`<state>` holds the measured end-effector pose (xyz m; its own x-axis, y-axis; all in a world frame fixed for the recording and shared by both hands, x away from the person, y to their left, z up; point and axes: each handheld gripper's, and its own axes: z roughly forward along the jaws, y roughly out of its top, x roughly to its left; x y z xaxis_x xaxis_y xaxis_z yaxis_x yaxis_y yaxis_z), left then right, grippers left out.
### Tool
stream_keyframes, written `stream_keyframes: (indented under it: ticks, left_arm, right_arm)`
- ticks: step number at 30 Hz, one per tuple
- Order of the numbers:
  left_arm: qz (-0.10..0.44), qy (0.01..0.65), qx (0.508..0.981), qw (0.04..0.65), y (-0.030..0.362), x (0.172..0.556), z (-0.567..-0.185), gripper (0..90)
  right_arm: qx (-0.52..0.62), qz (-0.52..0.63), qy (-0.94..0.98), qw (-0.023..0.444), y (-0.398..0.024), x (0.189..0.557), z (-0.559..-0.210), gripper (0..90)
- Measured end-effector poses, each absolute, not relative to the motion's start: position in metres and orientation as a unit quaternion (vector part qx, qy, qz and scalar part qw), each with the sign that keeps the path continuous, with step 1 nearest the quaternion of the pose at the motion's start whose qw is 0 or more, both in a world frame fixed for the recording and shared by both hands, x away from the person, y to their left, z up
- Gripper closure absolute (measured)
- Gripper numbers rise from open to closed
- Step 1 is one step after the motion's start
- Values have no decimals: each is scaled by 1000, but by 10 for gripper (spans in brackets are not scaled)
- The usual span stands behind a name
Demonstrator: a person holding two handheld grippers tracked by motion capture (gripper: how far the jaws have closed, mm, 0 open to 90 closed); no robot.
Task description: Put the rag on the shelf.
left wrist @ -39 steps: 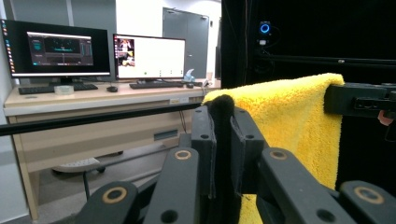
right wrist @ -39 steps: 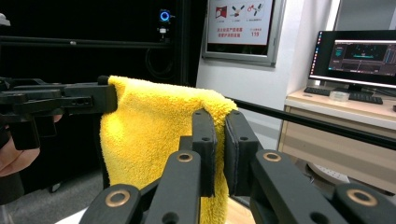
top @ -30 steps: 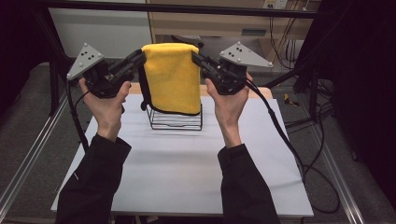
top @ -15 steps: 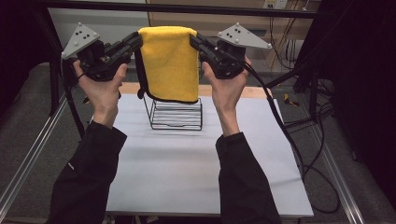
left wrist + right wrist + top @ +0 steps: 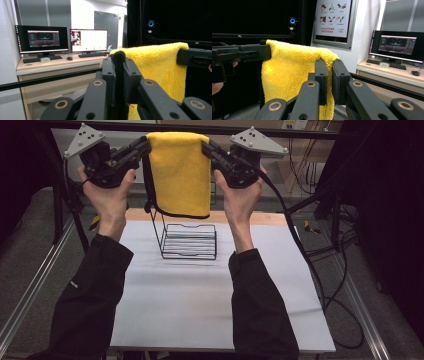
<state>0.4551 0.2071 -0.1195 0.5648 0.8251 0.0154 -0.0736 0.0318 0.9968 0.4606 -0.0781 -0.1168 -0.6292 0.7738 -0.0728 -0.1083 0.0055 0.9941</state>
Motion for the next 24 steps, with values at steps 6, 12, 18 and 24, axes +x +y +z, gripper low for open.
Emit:
stream_keyframes:
  ticks: [6,12,18,24]
  left_arm:
    - [360,307,604,642,204,464,-113,812]
    - [368,306,603,638,200,476,-108,812]
    - [362,311,601,641,202,489,-111,812]
    - [365,313,596,643,205,501,-114,812]
  right_arm:
    - [272,655,618,339,-79,471,-113,843]
    - [278,653,616,343,-79,482,-109,843]
    - [280,648,617,347,-77,493,-107,843]
    - [282,646,619,348,-73,505,-107,843]
